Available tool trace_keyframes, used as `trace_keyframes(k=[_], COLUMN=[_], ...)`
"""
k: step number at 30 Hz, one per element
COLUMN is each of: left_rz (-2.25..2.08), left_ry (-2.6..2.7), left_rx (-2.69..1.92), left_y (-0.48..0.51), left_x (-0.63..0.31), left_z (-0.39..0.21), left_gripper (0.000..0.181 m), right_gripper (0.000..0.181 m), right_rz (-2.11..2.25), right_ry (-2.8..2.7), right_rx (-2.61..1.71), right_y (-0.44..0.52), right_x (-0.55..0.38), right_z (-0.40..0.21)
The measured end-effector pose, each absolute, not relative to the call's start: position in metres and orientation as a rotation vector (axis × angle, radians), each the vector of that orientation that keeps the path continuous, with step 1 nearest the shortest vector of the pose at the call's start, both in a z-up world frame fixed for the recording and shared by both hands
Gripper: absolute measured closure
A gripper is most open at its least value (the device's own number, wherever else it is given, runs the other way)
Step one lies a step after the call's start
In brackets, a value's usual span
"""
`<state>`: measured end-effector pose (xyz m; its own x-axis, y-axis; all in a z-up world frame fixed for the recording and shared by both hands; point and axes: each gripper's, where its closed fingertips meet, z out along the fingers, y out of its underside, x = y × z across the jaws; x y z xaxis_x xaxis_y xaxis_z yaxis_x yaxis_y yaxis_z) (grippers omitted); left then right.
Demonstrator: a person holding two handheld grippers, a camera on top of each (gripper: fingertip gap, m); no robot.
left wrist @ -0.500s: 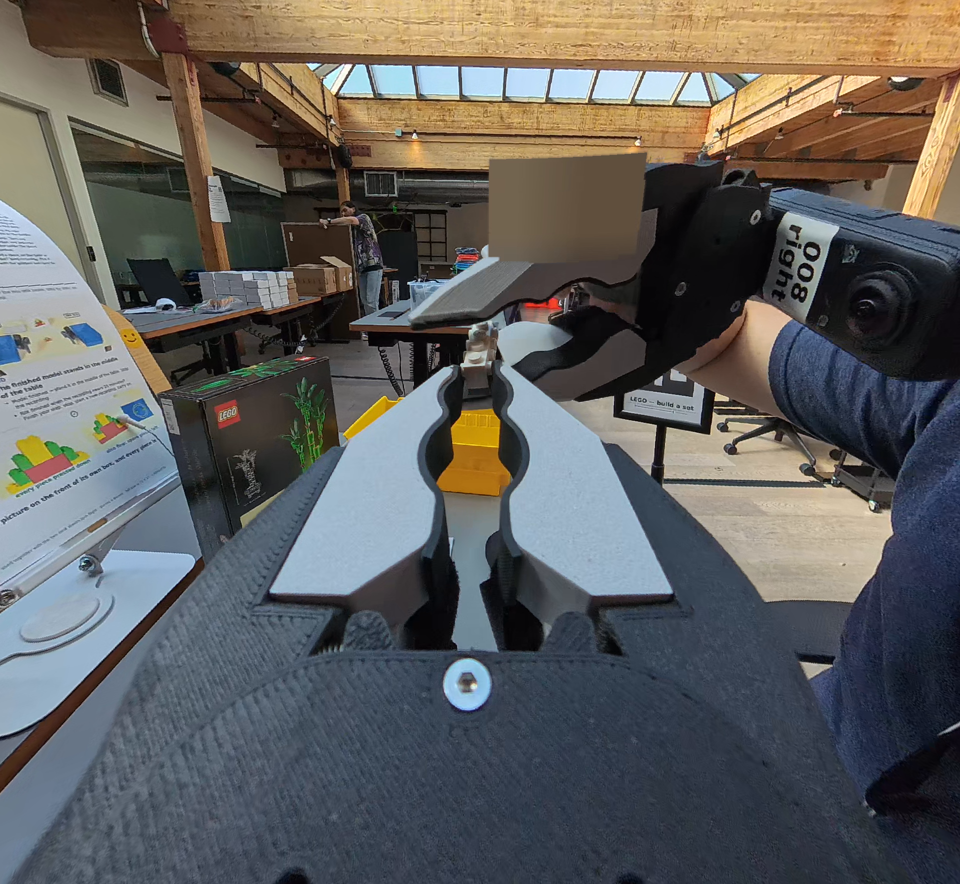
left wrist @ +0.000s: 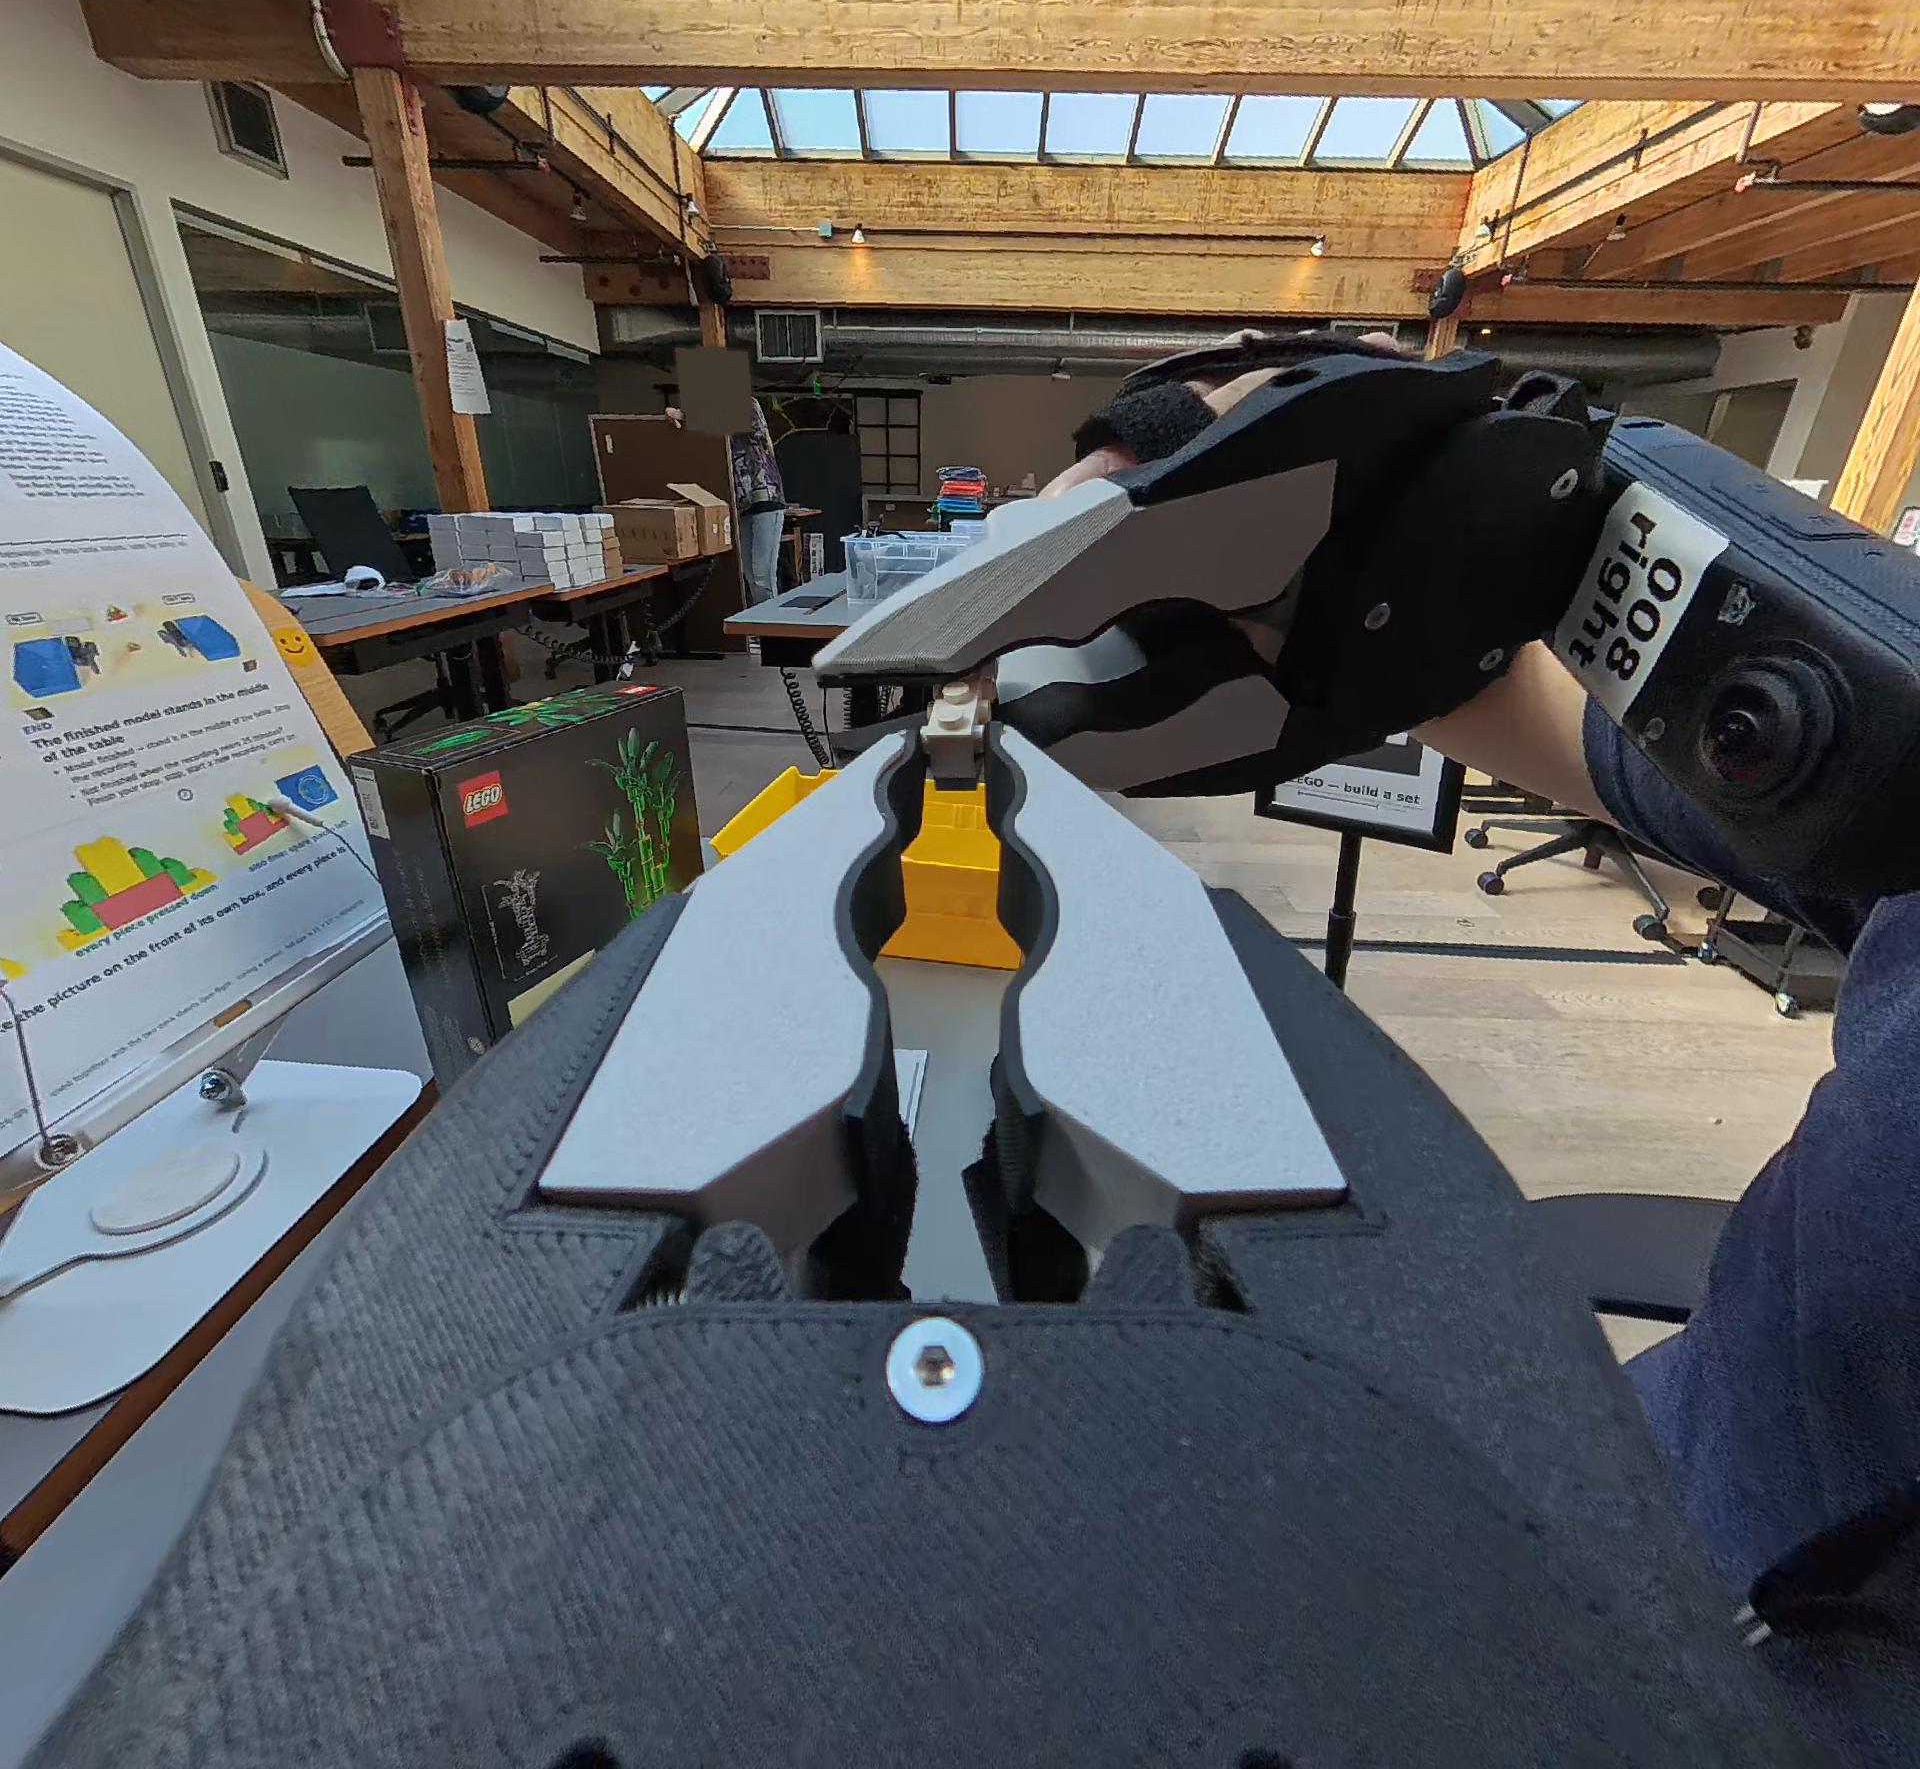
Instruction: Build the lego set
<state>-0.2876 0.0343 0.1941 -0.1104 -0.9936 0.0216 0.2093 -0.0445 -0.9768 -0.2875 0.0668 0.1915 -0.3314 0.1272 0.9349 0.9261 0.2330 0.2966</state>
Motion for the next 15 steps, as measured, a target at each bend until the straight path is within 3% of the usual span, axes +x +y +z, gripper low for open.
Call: trace_keyframes(k=[10,13,15], left_rz=[-1.495,-1.516,-1.519], left_ry=[1.108,1.062,1.054], left_rx=[-1.017,-1.049,-1.053], left_y=[0.034,0.042,0.046], left_x=[-0.292,-0.294,-0.297], left_z=[0.195,0.195,0.194], left_gripper=[0.173,0.173,0.173], right_gripper=[0.167,0.152,0.152], right_rz=[-1.003,-0.942,-0.922], right_ry=[-1.630,-1.604,-1.584], right_rx=[-1.057,-1.115,-1.115], right_y=[0.065,0.063,0.060], right_x=[-0.293,-0.289,-0.285], right_z=[0.192,0.194,0.199])
